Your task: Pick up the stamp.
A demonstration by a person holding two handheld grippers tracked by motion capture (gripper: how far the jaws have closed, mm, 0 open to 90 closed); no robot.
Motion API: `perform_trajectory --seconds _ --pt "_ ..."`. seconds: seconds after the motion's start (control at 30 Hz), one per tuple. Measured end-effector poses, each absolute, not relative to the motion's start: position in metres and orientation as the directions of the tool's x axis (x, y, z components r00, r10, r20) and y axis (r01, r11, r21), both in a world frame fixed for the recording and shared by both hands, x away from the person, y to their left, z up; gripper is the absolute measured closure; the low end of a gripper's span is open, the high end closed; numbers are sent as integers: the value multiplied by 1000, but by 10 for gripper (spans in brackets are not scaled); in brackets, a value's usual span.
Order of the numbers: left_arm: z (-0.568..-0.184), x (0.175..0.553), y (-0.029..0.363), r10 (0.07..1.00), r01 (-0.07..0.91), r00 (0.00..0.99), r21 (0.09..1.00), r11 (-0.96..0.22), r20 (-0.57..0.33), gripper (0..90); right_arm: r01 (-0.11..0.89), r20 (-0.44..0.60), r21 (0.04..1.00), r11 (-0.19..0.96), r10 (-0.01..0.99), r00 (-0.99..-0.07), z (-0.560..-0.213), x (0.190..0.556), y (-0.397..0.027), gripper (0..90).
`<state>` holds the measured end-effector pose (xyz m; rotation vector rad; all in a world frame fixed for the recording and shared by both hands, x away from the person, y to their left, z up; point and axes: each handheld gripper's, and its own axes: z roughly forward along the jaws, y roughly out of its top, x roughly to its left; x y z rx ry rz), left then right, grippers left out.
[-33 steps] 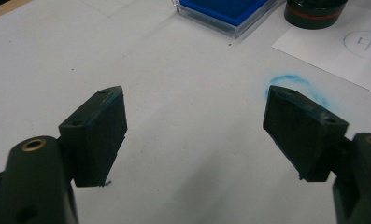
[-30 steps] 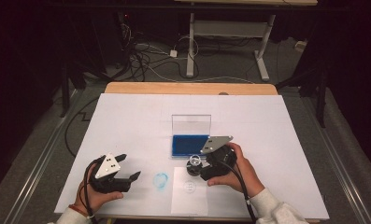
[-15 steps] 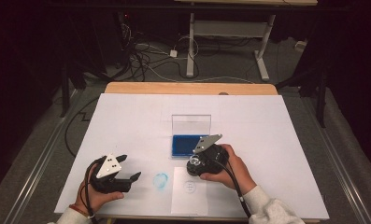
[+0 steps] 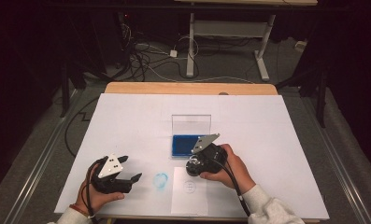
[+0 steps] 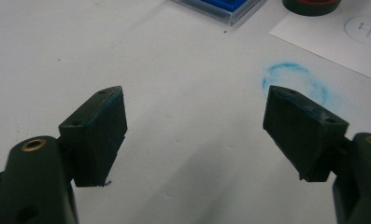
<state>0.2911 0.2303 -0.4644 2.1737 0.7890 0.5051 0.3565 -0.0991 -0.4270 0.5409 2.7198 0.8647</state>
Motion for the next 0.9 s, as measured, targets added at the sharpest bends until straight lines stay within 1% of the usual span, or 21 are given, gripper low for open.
perform_trajectory --seconds 0.17,0.2,0.23,0.27,0.33,0.37,0.57,0.77,0.9 --pt "-464 291 231 673 375 732 765 -524 102 209 274 -104 600 751 414 -905 -429 357 -99 561" --pt "-464 291 231 673 375 732 765 -524 102 209 272 -104 601 752 410 -906 -429 357 -99 558" --pt "-465 292 231 674 376 732 765 -524 101 209 279 -94 609 742 417 -904 -428 357 -99 528" --pt "-465 292 231 673 376 733 765 -523 100 209 279 -94 609 742 417 -904 -428 357 -99 528" --pt "-465 291 231 672 375 733 764 -525 102 209 276 -92 611 742 413 -906 -428 357 -100 538" --pt "-465 291 231 672 376 733 763 -525 102 209 277 -89 618 736 415 -906 -427 357 -101 562" --pt "-465 292 230 672 377 734 762 -526 101 209 269 -106 620 737 418 -902 -427 356 -100 568" --pt "-465 292 230 670 378 735 760 -529 100 209 244 -122 618 747 398 -909 -427 353 -100 570" --pt "-465 292 229 668 375 737 758 -534 106 209 234 -129 641 731 403 -906 -423 352 -102 570"
